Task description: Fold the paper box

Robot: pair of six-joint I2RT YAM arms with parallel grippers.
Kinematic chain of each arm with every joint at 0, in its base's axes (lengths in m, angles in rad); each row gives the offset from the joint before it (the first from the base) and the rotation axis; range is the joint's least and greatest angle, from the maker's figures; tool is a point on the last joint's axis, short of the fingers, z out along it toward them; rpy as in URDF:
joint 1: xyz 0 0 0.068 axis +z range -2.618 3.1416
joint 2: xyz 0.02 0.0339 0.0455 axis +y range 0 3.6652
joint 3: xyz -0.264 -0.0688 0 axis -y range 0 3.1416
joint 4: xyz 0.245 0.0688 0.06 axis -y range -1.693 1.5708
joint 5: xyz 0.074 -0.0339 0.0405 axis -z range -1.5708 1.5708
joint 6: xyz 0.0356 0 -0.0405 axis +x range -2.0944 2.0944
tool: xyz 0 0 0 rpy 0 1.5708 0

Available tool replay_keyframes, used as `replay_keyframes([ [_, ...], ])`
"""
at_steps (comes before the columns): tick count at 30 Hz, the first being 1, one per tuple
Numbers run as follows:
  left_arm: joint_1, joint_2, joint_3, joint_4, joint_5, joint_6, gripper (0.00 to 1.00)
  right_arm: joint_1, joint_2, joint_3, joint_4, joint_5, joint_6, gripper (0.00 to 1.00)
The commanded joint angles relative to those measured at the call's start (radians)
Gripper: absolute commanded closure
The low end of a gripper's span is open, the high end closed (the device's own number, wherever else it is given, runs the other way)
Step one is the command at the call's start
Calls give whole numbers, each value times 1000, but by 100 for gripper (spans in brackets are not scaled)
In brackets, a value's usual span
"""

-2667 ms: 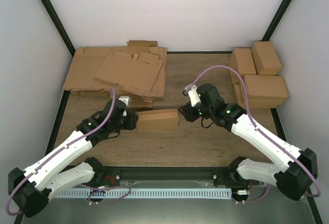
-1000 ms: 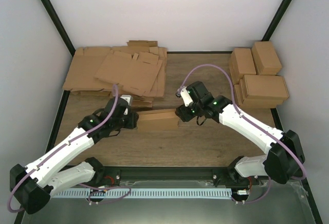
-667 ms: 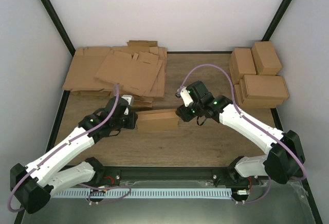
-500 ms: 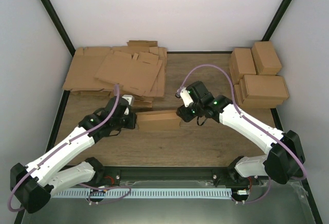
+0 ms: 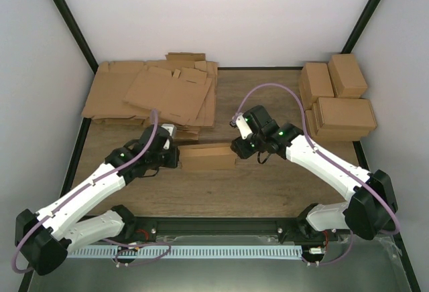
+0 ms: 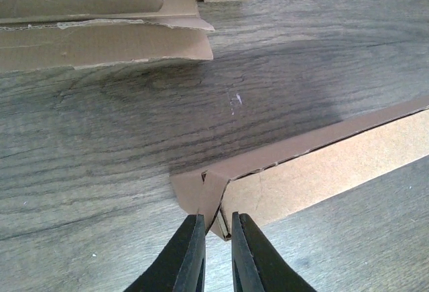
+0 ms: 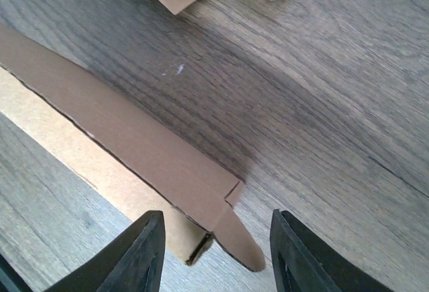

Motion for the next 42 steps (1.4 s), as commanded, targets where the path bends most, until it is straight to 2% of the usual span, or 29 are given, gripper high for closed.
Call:
replay_keyframes([
  [1,3,9,32,-11,-12,-14,86,-2,-23,41,-39,86,14,56],
  [3,3,14,37,-15,-15,-17,87,-2,-30,41,-46,90,20,60],
  [6,3,17,41,-16,-16,-22,94,-2,-29,43,-57,88,30,65],
  [11,3,25,47,-16,-9,-26,95,-3,-24,58,-77,70,40,70],
  [21,3,37,65,-16,6,-31,96,-1,-21,90,-101,76,49,63],
  [26,3,43,68,-15,16,-32,96,-3,-23,92,-99,55,46,74],
  [30,3,48,68,-11,22,-33,96,-1,-16,90,-95,43,48,76],
  [36,3,44,68,-18,21,-16,96,-3,-27,79,-72,126,33,59],
  [42,3,35,61,-9,37,9,96,-16,-22,78,0,70,-19,53],
])
